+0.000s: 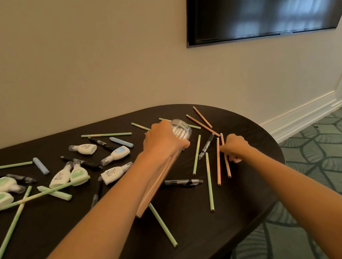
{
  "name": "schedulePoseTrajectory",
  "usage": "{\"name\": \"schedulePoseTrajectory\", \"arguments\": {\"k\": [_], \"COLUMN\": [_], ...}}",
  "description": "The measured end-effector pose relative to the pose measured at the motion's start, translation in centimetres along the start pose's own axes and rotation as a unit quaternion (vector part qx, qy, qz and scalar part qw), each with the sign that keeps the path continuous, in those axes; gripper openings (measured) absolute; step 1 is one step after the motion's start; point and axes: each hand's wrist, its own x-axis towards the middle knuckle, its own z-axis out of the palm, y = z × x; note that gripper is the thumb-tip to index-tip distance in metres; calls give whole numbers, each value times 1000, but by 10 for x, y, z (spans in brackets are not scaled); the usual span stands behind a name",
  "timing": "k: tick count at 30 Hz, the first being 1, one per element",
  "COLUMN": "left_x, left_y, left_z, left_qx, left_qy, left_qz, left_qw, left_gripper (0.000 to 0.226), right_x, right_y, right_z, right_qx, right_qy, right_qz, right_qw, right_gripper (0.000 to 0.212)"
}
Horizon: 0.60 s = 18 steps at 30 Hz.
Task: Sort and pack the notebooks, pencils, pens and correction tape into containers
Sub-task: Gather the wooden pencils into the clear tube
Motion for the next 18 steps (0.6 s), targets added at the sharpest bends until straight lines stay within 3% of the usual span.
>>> {"name": "schedulePoseTrajectory", "arguments": {"k": [6,12,15,18], "left_x": [-6,-8,-9,-10], "left_y": [2,5,7,5], "left_z": [2,4,4,-1], "left_qx": [1,3,8,16], "left_qy": [-9,-12,-25,-44], "left_qz": [1,2,7,10], "left_qw": [1000,1000,1000,999], "left_gripper": [65,63,62,61], "right_x": [-4,-9,-17,-28], "right_y": [-1,5,6,-3], "right_z": [7,-8,-16,-23], "right_qx": [-41,15,174,396], "right_qy": [13,-70,-121,-130], "right_qz": [-38,53,30,-52], "right_qw": [998,996,977,908], "right_gripper": [27,10,17,23]}}
